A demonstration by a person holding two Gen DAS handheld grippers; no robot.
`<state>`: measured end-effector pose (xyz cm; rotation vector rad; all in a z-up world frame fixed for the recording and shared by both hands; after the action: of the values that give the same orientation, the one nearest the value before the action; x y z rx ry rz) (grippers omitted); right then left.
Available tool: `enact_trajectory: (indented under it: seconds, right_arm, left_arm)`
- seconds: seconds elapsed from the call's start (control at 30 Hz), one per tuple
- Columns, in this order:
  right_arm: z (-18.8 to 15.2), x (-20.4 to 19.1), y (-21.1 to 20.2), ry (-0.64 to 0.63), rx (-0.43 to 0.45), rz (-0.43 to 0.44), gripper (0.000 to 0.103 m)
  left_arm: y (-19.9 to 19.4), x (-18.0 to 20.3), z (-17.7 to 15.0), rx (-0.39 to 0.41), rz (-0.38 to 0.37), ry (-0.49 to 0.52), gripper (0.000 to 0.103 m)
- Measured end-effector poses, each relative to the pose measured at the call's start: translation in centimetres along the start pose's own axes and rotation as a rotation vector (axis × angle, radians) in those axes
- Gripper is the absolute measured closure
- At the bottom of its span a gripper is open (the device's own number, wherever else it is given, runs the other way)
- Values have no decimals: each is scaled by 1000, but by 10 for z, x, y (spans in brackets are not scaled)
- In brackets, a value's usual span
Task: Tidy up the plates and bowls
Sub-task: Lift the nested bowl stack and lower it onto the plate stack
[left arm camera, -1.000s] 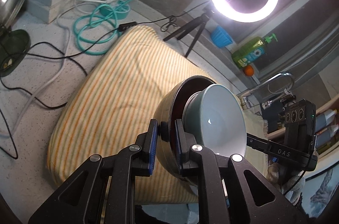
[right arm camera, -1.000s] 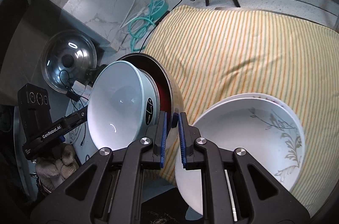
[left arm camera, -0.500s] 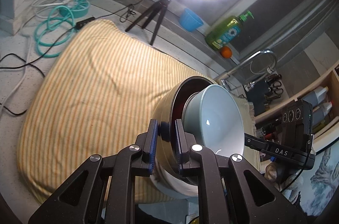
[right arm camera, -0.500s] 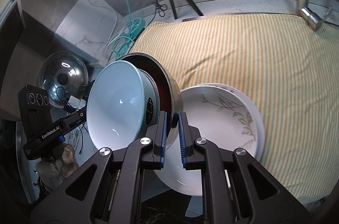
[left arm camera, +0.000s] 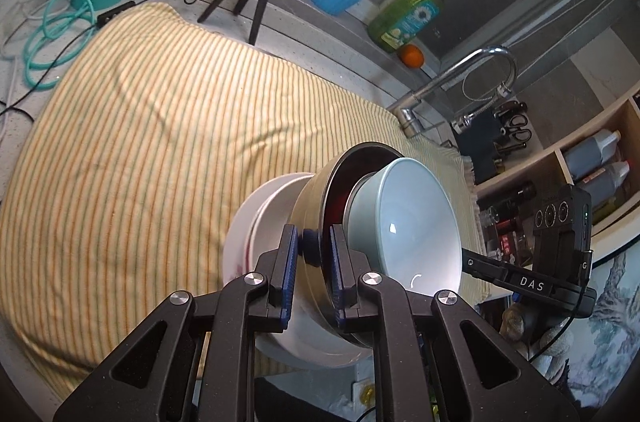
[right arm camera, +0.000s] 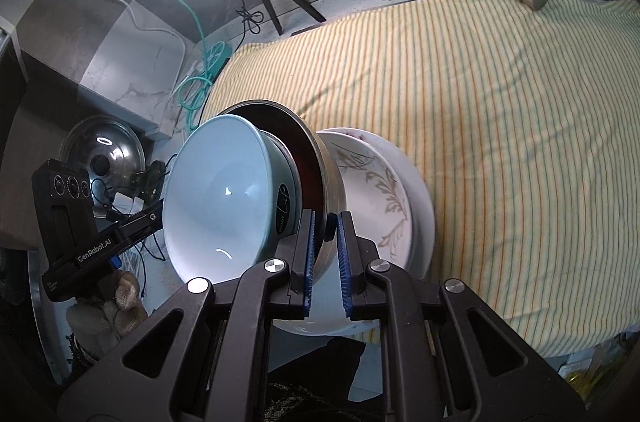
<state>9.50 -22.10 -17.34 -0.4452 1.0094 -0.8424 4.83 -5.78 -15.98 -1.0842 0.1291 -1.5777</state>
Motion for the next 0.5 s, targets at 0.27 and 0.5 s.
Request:
enact_trajectory:
  seconds: [0.27, 0.5]
  right_arm:
    - [-8, 13, -2, 15, -11, -17, 91]
    - [-11, 16, -2, 20, -21, -19, 91]
  left_arm:
    - [10, 4, -11, -37, 7, 5, 91]
    - [14, 7, -14, -46, 17, 7, 91]
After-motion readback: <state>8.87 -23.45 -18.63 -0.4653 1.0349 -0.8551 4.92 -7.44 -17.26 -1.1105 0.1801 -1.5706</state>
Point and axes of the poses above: each gripper's, at about its wrist camera, not at the fingertips, and y roughly the way its jaws point, x to its right, z to its top, the point moved 10 cm from there along y, roughly the way its jaws point, and after that the axes turned 14 degrees about x, right-handed, at the moved point
